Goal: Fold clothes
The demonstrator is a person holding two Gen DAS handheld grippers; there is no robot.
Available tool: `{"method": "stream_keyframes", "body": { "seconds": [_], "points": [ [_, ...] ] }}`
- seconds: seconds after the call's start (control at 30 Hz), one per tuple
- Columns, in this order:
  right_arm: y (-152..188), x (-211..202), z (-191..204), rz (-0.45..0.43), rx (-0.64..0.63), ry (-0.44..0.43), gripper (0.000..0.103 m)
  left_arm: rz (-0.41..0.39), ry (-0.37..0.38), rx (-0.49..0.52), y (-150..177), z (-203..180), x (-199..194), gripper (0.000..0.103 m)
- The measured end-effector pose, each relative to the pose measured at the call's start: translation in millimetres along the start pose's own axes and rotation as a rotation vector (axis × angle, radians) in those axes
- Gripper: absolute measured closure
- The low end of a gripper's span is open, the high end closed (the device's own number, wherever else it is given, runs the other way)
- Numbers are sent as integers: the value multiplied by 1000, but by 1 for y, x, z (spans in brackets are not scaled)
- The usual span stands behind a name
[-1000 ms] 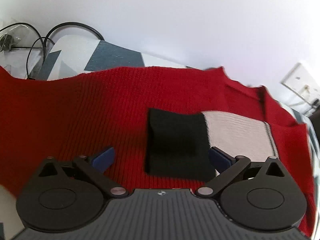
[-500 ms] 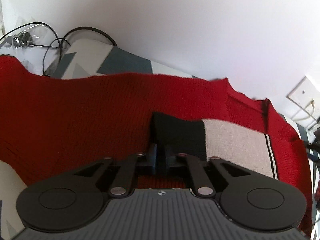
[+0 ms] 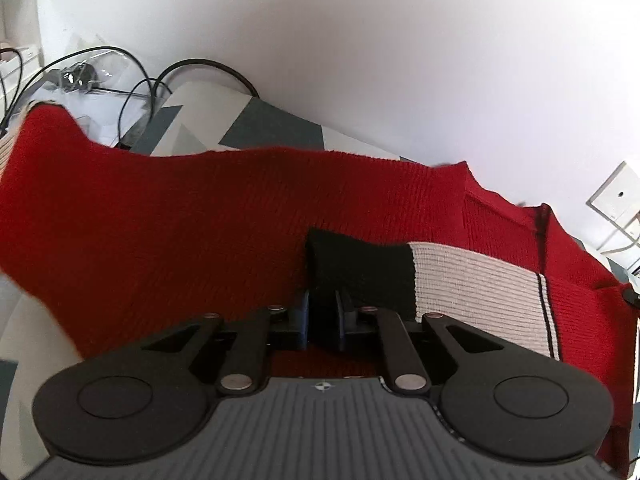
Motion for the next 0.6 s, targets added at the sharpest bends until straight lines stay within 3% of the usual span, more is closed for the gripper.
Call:
{"method": "stream_keyframes", "body": {
  "seconds": [0.07, 0.1, 0.13, 0.17, 0.2, 0.27, 0.4, 0.47, 0.6],
  "points": [
    [2, 2, 3, -5, -34, 6, 86, 18, -16, 0, 4, 3, 7, 82],
    [4, 6, 6, 4, -59, 19, 81, 25, -25, 8, 4, 5, 10, 75],
    [6, 9, 9, 19, -78, 36, 68, 20, -37, 27, 4, 4, 6, 69],
    [9, 10, 11, 26, -94, 53, 51, 11, -48, 50, 4, 4, 0, 49],
    [11, 5, 13, 6, -98, 64, 42, -9, -62, 69, 4, 3, -10, 25],
    [14, -16, 18, -76, -118, 58, 23, -103, -98, 74, 6, 8, -42, 13],
    [28, -57, 20, -157, -122, 41, 16, -200, -162, -121, 17, 59, -80, 8],
    [40, -71, 19, -133, -69, 9, 16, -207, -171, -228, 17, 89, -82, 8],
    [65, -85, 25, -52, 27, 1, 16, -237, -200, -345, 3, 132, -74, 8]
  ]
}}
Point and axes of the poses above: each gripper's, at about its wrist camera, not at the fingertips, and x roughly the way its jaws point, z to its left, y to its underside, the point moved 3 cm from there along x, roughly the way its jaws point, and after that the axes turned 12 degrees about y, right-handed, at the moved point
